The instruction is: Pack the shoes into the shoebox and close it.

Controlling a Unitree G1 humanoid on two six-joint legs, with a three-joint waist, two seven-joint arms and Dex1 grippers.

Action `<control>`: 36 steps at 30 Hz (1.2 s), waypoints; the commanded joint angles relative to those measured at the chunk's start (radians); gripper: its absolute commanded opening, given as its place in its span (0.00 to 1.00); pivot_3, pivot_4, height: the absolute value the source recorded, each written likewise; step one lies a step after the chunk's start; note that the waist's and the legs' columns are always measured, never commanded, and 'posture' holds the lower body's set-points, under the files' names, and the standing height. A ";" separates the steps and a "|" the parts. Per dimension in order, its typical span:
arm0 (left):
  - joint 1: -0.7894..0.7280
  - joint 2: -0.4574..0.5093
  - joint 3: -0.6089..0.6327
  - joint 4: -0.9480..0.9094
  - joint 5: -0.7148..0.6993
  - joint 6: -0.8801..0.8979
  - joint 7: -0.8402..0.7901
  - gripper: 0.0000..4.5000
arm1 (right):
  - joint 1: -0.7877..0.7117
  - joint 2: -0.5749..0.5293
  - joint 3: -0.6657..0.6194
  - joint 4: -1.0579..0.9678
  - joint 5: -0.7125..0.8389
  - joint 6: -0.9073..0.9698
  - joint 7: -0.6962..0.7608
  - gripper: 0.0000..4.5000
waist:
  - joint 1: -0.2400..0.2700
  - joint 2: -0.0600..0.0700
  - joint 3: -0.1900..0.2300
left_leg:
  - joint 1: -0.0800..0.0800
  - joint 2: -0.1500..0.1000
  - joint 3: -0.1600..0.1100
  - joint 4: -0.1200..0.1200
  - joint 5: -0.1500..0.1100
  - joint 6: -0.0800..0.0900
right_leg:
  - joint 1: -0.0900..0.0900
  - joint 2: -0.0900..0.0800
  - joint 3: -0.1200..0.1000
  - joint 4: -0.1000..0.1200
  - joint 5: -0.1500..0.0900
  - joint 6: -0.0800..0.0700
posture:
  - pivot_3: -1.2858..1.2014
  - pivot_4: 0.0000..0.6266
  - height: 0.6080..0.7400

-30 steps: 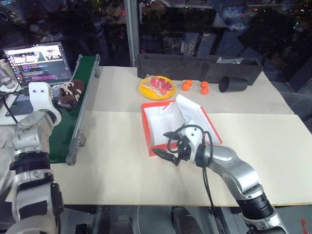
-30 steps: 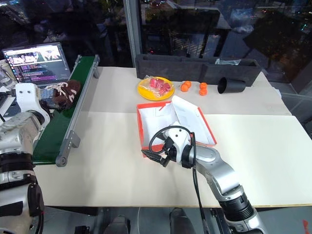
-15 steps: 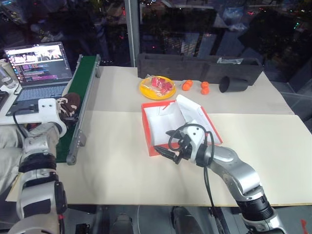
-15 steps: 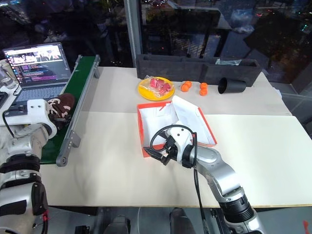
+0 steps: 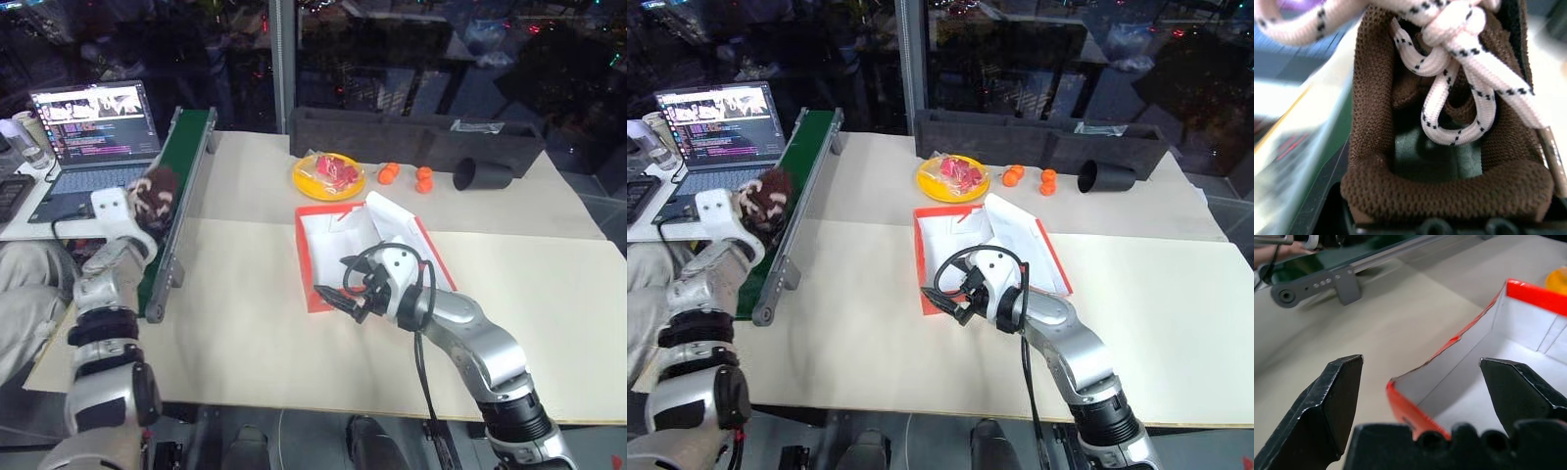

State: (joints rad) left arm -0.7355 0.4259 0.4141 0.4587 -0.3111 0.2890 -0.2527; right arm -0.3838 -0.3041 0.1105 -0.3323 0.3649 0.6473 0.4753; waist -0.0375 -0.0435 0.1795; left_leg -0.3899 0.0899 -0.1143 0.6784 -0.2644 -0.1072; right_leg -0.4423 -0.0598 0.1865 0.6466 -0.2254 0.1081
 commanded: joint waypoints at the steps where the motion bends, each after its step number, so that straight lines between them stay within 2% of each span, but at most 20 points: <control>1: 0.030 -0.105 -0.087 -0.266 -0.070 0.034 -0.022 0.59 | -0.209 0.220 -0.368 0.121 0.271 0.120 -0.340 1.00 | -0.007 0.001 0.000 | 0.000 0.000 0.000 0.000 0.000 -0.001 | 0.000 0.000 0.000 0.001 0.001 -0.001 | 0.52 0.24 0.48; 2: 0.055 -0.144 -0.123 -0.311 -0.085 0.073 -0.026 0.59 | -0.260 0.293 -0.445 0.156 0.381 0.170 -0.443 1.00 | -0.007 0.002 0.001 | 0.001 0.000 0.000 0.000 0.001 -0.001 | 0.001 0.000 0.000 0.001 0.001 -0.002 | 0.52 0.24 0.48; 4: 0.092 -0.189 -0.165 -0.374 -0.101 0.125 -0.029 0.59 | -0.320 0.382 -0.521 0.178 0.515 0.255 -0.562 1.00 | -0.008 0.005 0.000 | 0.002 0.000 -0.002 0.000 0.001 0.000 | 0.002 -0.001 -0.002 0.002 0.001 -0.002 | 0.52 0.24 0.48; 8: 0.168 -0.276 -0.289 -0.513 -0.152 0.229 -0.065 0.59 | -0.416 0.487 -0.493 0.228 0.600 0.323 -0.683 1.00 | -0.034 0.010 0.003 | -0.002 0.000 -0.011 -0.001 0.000 0.002 | 0.001 0.000 -0.009 0.002 0.000 -0.004 | 0.52 0.24 0.48; 15: 0.167 -0.278 -0.321 -0.542 -0.179 0.254 -0.123 0.59 | -0.422 0.452 -0.463 0.295 0.632 0.291 -0.753 1.00 | -0.053 0.020 0.009 | -0.007 -0.002 -0.015 -0.001 0.003 0.007 | -0.003 0.000 -0.012 0.005 0.000 -0.004 | 0.52 0.24 0.48; 29: 0.153 -0.257 -0.344 -0.499 -0.180 0.288 -0.178 0.59 | -0.468 0.430 -0.493 0.285 0.779 0.237 -0.823 1.00 | -0.062 0.024 0.011 | -0.008 -0.002 -0.019 -0.001 0.004 0.007 | -0.003 0.000 -0.016 0.005 -0.001 -0.004 | 0.52 0.24 0.48; 36: 0.152 -0.259 -0.378 -0.502 -0.167 0.273 -0.205 0.59 | -0.475 0.437 -0.442 0.300 0.798 0.230 -0.830 1.00 | -0.063 0.025 0.011 | -0.009 -0.002 -0.020 -0.002 0.004 0.007 | -0.004 0.000 -0.017 0.005 -0.001 -0.005 | 0.52 0.24 0.48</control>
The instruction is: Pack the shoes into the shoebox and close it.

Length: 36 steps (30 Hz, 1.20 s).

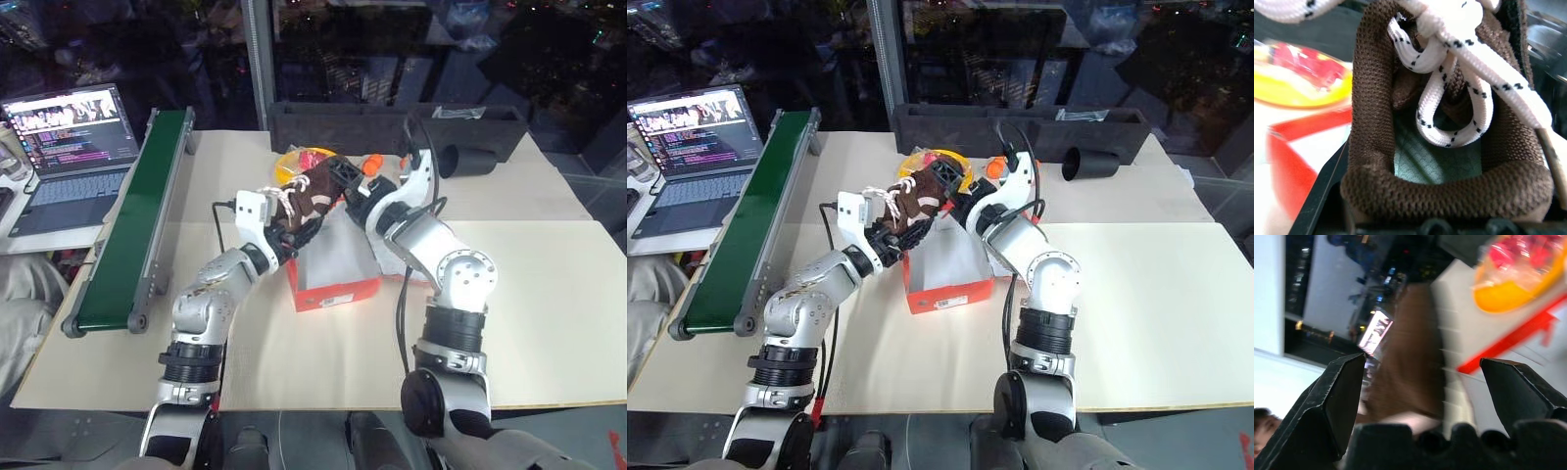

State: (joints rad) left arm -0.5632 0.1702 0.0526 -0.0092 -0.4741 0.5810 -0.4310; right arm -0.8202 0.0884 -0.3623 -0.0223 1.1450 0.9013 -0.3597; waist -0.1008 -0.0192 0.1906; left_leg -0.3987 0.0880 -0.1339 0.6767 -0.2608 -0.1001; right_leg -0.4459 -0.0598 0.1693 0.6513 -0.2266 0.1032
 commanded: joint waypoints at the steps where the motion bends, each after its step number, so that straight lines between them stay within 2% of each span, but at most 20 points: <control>1: -0.019 -0.006 -0.017 -0.034 -0.005 -0.020 -0.027 0.59 | -0.040 0.045 0.037 0.003 0.009 -0.028 0.010 1.00 | 0.001 0.000 0.000 | 0.000 0.000 0.000 0.000 0.000 0.000 | 0.000 0.000 0.000 0.000 0.000 0.000 | 0.52 0.24 0.48; 3: -0.019 -0.008 -0.016 -0.035 -0.006 -0.021 -0.026 0.59 | -0.037 0.043 0.040 0.027 0.000 -0.039 0.016 1.00 | 0.001 0.000 0.000 | 0.000 0.000 0.000 0.000 0.000 0.000 | 0.000 0.000 0.000 0.000 0.000 0.000 | 0.52 0.24 0.48; 4: -0.019 -0.009 -0.015 -0.035 -0.006 -0.021 -0.025 0.59 | -0.033 0.041 0.040 0.034 -0.002 -0.046 0.015 0.91 | 0.001 0.001 0.000 | 0.000 0.000 0.000 0.000 0.000 0.000 | 0.000 0.000 0.000 0.000 0.000 0.000 | 0.52 0.24 0.48; 5: -0.021 -0.009 -0.014 -0.034 -0.005 -0.022 -0.024 0.59 | -0.027 0.040 0.040 0.037 -0.003 -0.053 0.011 0.88 | 0.001 0.001 0.000 | 0.000 0.000 0.000 0.000 0.000 0.000 | 0.000 0.000 0.000 0.000 0.000 0.000 | 0.52 0.24 0.48; 7: -0.022 -0.008 -0.012 -0.033 -0.004 -0.022 -0.023 0.59 | -0.019 0.036 0.045 0.035 -0.003 -0.059 0.011 0.76 | 0.001 0.001 0.001 | 0.000 0.000 0.000 0.000 0.000 0.000 | 0.000 0.000 0.000 0.000 0.000 0.000 | 0.52 0.24 0.48; 13: -0.024 0.001 -0.018 -0.024 0.013 -0.029 -0.020 0.59 | -0.016 0.038 0.053 0.028 -0.004 -0.058 0.011 0.31 | 0.001 0.001 0.001 | -0.001 0.000 0.000 0.000 0.000 0.000 | -0.001 0.000 0.000 0.000 0.000 0.000 | 0.52 0.24 0.48; 17: -0.016 0.016 -0.053 -0.013 0.070 -0.069 -0.021 0.59 | -0.015 0.036 0.059 0.019 -0.008 -0.056 0.011 0.31 | 0.001 0.001 0.001 | -0.001 0.000 0.000 0.000 0.000 0.000 | -0.001 0.000 0.000 0.000 0.000 0.000 | 0.52 0.24 0.48; 19: -0.010 0.019 -0.063 -0.010 0.084 -0.094 -0.031 0.81 | -0.011 0.036 0.062 0.014 -0.012 -0.056 0.008 0.29 | 0.002 0.001 0.001 | -0.001 0.000 0.000 0.000 0.000 0.000 | -0.001 0.000 0.000 0.000 0.000 0.000 | 0.52 0.24 0.48; 21: -0.002 0.029 -0.083 -0.022 0.106 -0.127 -0.056 0.96 | -0.003 0.035 0.064 0.009 -0.026 -0.066 0.001 0.29 | 0.001 0.001 0.001 | -0.001 0.000 0.000 0.000 0.000 0.000 | -0.001 0.000 0.000 0.000 0.000 0.000 | 0.52 0.24 0.48; 22: 0.000 0.039 -0.099 -0.025 0.126 -0.137 -0.062 0.99 | 0.000 0.032 0.062 0.007 -0.040 -0.080 -0.002 0.29 | 0.001 0.001 0.001 | -0.001 0.000 0.000 0.000 0.000 0.000 | -0.001 0.000 0.000 0.000 0.000 0.000 | 0.52 0.24 0.48; 25: 0.006 0.056 -0.120 -0.031 0.152 -0.149 -0.078 0.99 | -0.004 0.004 0.046 0.014 -0.078 -0.111 -0.008 0.29 | 0.003 0.001 0.001 | -0.001 0.000 0.000 -0.001 0.000 0.000 | -0.002 0.000 0.000 0.000 0.000 0.000 | 0.52 0.24 0.48; 28: 0.027 0.103 -0.106 -0.044 0.155 -0.165 -0.119 0.99 | -0.058 -0.147 0.023 0.112 -0.131 -0.044 0.020 0.29 | 0.002 0.002 0.001 | -0.002 0.000 0.000 -0.001 0.000 0.000 | -0.002 0.000 0.000 0.000 0.000 0.000 | 0.52 0.24 0.48; 30: 0.049 0.155 -0.102 -0.045 0.167 -0.178 -0.162 0.99 | -0.119 -0.276 0.052 0.228 -0.180 0.033 0.090 0.29 | 0.006 0.002 0.002 | -0.002 0.000 0.000 0.000 0.001 0.000 | -0.003 0.000 0.000 0.000 0.000 0.000 | 0.52 0.24 0.48; 32: 0.068 0.191 -0.106 -0.045 0.169 -0.186 -0.197 0.99 | -0.168 -0.362 0.098 0.327 -0.227 0.098 0.161 0.29 | 0.006 0.003 0.002 | -0.004 0.000 0.000 -0.001 0.001 0.000 | -0.004 0.000 0.000 0.000 0.000 0.000 | 0.52 0.24 0.48; 36: 0.104 0.243 -0.131 -0.050 0.173 -0.217 -0.268 0.99 | -0.257 -0.456 0.200 0.483 -0.324 0.194 0.316 0.29 | -0.006 0.004 0.003 | -0.007 0.000 0.000 -0.003 0.002 0.002 | -0.010 0.000 0.000 0.001 0.000 -0.001 | 0.52 0.24 0.48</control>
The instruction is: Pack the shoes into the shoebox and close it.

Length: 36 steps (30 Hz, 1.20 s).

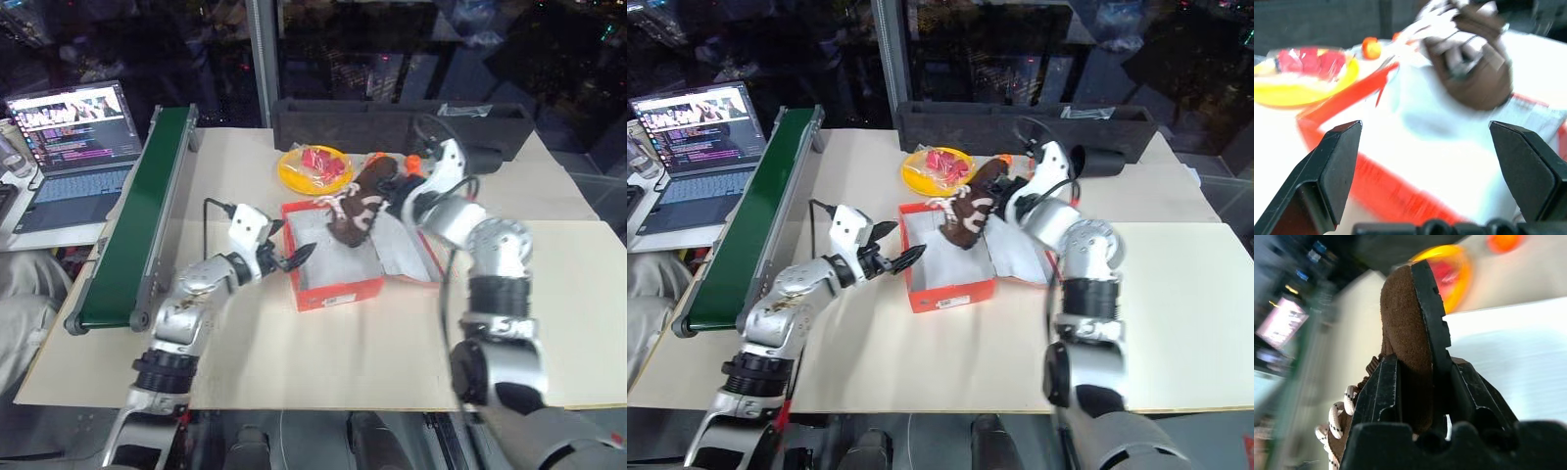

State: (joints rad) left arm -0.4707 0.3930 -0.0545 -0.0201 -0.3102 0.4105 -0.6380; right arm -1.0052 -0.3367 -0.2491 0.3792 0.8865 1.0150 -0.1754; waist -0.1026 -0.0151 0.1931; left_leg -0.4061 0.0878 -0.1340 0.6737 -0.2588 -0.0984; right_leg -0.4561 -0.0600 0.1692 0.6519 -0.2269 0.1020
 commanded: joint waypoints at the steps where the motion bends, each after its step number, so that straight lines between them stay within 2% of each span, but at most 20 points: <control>1: 0.019 0.027 -0.026 -0.044 0.006 -0.049 -0.076 0.99 | -0.094 -0.047 0.125 0.115 -0.101 0.093 0.181 0.29 | -0.007 0.000 0.000 | 0.001 0.000 0.000 -0.002 0.001 0.002 | 0.000 0.000 0.000 0.001 -0.001 -0.001 | 0.52 0.24 0.48; 8: 0.064 0.033 -0.054 -0.095 0.008 -0.056 -0.108 0.99 | -0.180 -0.073 0.327 0.280 -0.315 0.066 0.459 0.29 | -0.016 0.000 0.000 | 0.002 0.000 0.000 -0.006 0.004 0.005 | -0.001 0.000 0.000 0.003 -0.001 -0.001 | 0.52 0.24 0.48; 15: 0.101 0.026 -0.060 -0.146 0.012 -0.047 -0.091 0.99 | -0.204 -0.056 0.481 0.427 -0.504 0.012 0.669 0.29 | -0.016 0.000 0.000 | 0.002 -0.001 0.000 -0.006 0.004 0.004 | -0.001 0.000 0.000 0.004 -0.001 -0.002 | 0.52 0.24 0.48; 25: 0.122 0.009 -0.049 -0.188 0.008 -0.032 -0.050 0.99 | -0.207 0.008 0.462 0.591 -0.656 -0.089 0.725 0.29 | -0.020 -0.001 -0.001 | 0.007 -0.001 0.000 -0.007 0.006 0.002 | 0.002 0.000 0.000 0.007 -0.001 -0.002 | 0.52 0.24 0.48; 30: 0.116 0.011 -0.046 -0.176 0.009 -0.035 -0.048 1.00 | -0.223 0.017 0.379 0.617 -0.675 -0.138 0.657 0.60 | -0.021 -0.002 -0.001 | 0.008 -0.001 0.000 -0.006 0.007 0.000 | 0.002 0.000 0.000 0.010 -0.002 0.000 | 0.52 0.24 0.48; 31: 0.114 0.010 -0.047 -0.173 0.010 -0.037 -0.049 1.00 | -0.233 0.018 0.363 0.618 -0.679 -0.151 0.633 0.70 | -0.021 -0.002 -0.001 | 0.008 -0.001 0.000 -0.006 0.008 0.000 | 0.002 0.000 0.000 0.011 -0.002 0.000 | 0.52 0.24 0.48; 34: 0.109 0.008 -0.048 -0.165 0.011 -0.039 -0.049 1.00 | -0.257 0.020 0.314 0.587 -0.671 -0.154 0.592 0.90 | -0.021 -0.002 -0.001 | 0.008 -0.001 0.000 -0.006 0.008 0.001 | 0.002 0.000 0.000 0.011 -0.002 0.000 | 0.52 0.24 0.48; 36: 0.104 0.006 -0.049 -0.155 0.015 -0.043 -0.048 1.00 | -0.256 0.015 0.284 0.506 -0.660 -0.124 0.579 0.90 | -0.019 -0.002 -0.001 | 0.007 -0.001 0.000 -0.006 0.008 0.001 | 0.001 0.000 0.000 0.011 -0.001 -0.001 | 0.52 0.24 0.48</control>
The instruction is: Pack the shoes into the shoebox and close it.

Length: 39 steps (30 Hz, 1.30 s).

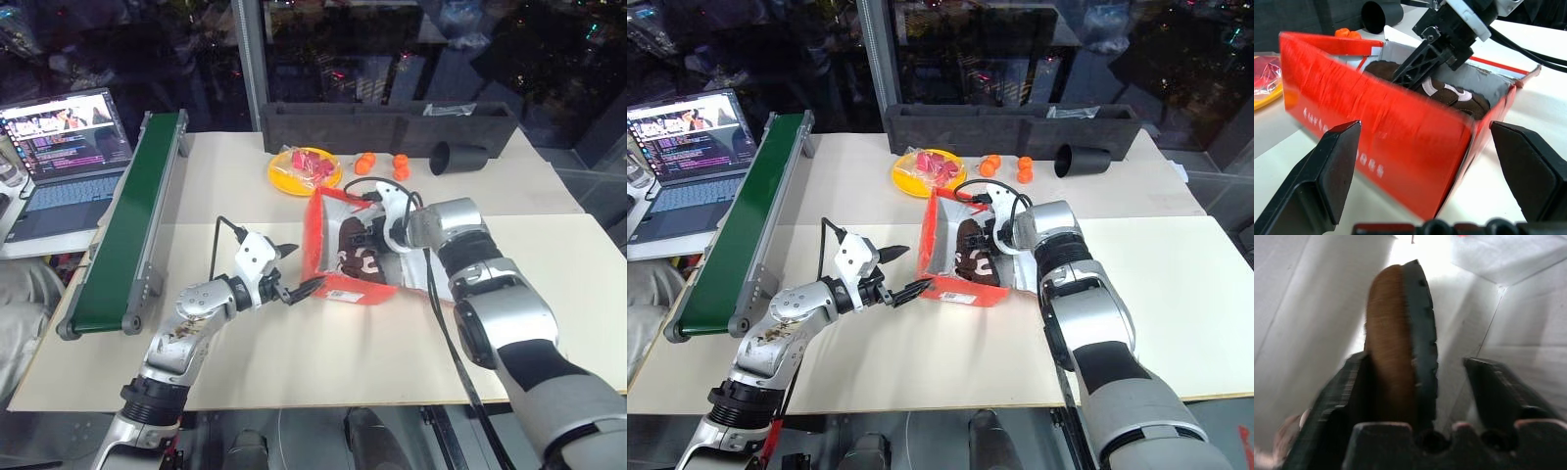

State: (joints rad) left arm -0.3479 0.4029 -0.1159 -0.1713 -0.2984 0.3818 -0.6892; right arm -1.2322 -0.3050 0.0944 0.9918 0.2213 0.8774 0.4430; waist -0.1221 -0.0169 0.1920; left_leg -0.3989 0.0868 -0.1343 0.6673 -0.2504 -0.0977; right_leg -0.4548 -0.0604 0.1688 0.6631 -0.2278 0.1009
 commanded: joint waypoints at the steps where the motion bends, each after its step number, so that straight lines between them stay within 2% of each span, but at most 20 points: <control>1: -0.020 -0.004 0.012 0.000 0.005 -0.017 0.004 1.00 | -0.019 -0.021 -0.055 -0.147 -0.008 0.013 -0.046 0.90 | 0.000 0.000 0.000 | 0.000 0.000 0.000 0.000 0.000 0.000 | -0.001 0.000 0.000 0.000 0.001 -0.002 | 0.52 0.24 0.48; 10: -0.045 -0.003 0.034 0.037 0.007 -0.018 0.013 1.00 | 0.172 -0.044 -0.106 -0.801 0.021 0.266 -0.133 0.90 | 0.001 0.000 0.001 | -0.002 0.000 -0.001 -0.001 0.000 0.000 | -0.002 0.000 0.000 0.000 0.001 -0.002 | 0.52 0.24 0.48; 13: -0.075 -0.017 0.101 0.101 0.010 -0.020 0.088 1.00 | 0.251 0.004 -0.162 -1.051 0.116 0.295 -0.099 0.90 | -0.003 0.000 0.001 | -0.001 0.000 -0.001 -0.001 0.000 0.000 | -0.002 0.000 0.000 0.001 0.001 -0.002 | 0.52 0.24 0.48; 14: -0.093 -0.023 0.140 0.134 0.015 -0.019 0.139 1.00 | 0.281 0.025 -0.186 -1.136 0.166 0.283 -0.072 0.90 | -0.004 0.000 0.001 | -0.001 0.000 -0.001 -0.001 0.000 0.000 | -0.002 0.000 0.000 0.001 0.001 -0.002 | 0.52 0.24 0.48; 18: -0.177 -0.025 0.294 0.262 0.053 0.001 0.377 1.00 | 0.487 -0.026 -0.145 -1.447 0.215 0.095 0.054 0.90 | 0.001 0.000 0.001 | -0.001 0.000 -0.002 -0.002 0.002 0.002 | -0.002 0.000 -0.001 0.000 -0.001 0.002 | 0.52 0.24 0.48; 21: -0.200 0.024 0.373 0.320 0.076 0.048 0.468 1.00 | 0.668 -0.058 -0.107 -1.600 0.266 0.041 0.124 0.90 | 0.005 -0.001 0.000 | -0.001 0.000 -0.002 -0.002 0.002 0.002 | -0.001 0.000 -0.001 -0.001 -0.001 0.002 | 0.52 0.24 0.48; 23: -0.204 0.054 0.399 0.342 0.074 0.061 0.472 1.00 | 0.725 -0.096 -0.038 -1.614 0.236 -0.009 0.160 0.90 | 0.003 -0.002 0.000 | -0.001 -0.001 -0.002 -0.002 0.002 0.002 | -0.001 -0.001 -0.001 -0.001 -0.001 0.002 | 0.52 0.24 0.48; 24: -0.203 0.079 0.399 0.360 0.072 0.080 0.453 1.00 | 0.748 -0.112 0.007 -1.592 0.210 -0.049 0.183 0.90 | 0.003 -0.002 0.000 | -0.001 -0.001 -0.002 -0.002 0.003 0.000 | -0.001 0.000 -0.001 -0.001 -0.001 0.001 | 0.52 0.24 0.48; 25: -0.202 0.097 0.398 0.374 0.070 0.094 0.438 1.00 | 0.760 -0.121 0.037 -1.573 0.193 -0.077 0.195 0.95 | 0.003 -0.002 0.000 | -0.001 -0.001 -0.002 -0.002 0.005 -0.003 | -0.001 -0.001 -0.001 -0.001 -0.001 0.002 | 0.52 0.24 0.48; 28: -0.192 0.161 0.389 0.453 0.084 0.070 0.378 1.00 | 0.771 -0.133 0.134 -1.463 0.109 -0.206 0.227 0.95 | 0.001 -0.004 0.000 | 0.001 -0.001 -0.002 -0.005 0.007 -0.007 | -0.001 0.000 -0.001 0.000 -0.003 0.004 | 0.52 0.24 0.48; 34: -0.181 0.230 0.419 0.550 0.097 0.066 0.378 1.00 | 0.743 -0.084 0.215 -1.322 0.000 -0.398 0.225 0.95 | 0.004 -0.006 0.001 | 0.002 0.000 -0.002 -0.007 0.010 -0.013 | -0.001 0.000 -0.001 0.001 -0.002 0.005 | 0.52 0.24 0.48; 39: -0.175 0.245 0.429 0.546 0.102 0.086 0.393 1.00 | 0.739 -0.020 0.202 -1.293 -0.031 -0.443 0.179 0.95 | 0.009 -0.007 0.001 | 0.001 0.000 -0.003 -0.007 0.011 -0.014 | -0.002 0.000 -0.001 0.000 -0.002 0.004 | 0.52 0.24 0.48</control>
State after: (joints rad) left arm -0.5163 0.6269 0.2857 0.4020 -0.1947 0.4639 -0.3031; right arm -0.4790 -0.3331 0.3144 -0.2825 0.1979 0.4643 0.6345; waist -0.1132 -0.0242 0.1930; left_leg -0.3982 0.0864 -0.1373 0.6604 -0.2392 -0.1120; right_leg -0.4566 -0.0607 0.1675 0.6637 -0.2296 0.1048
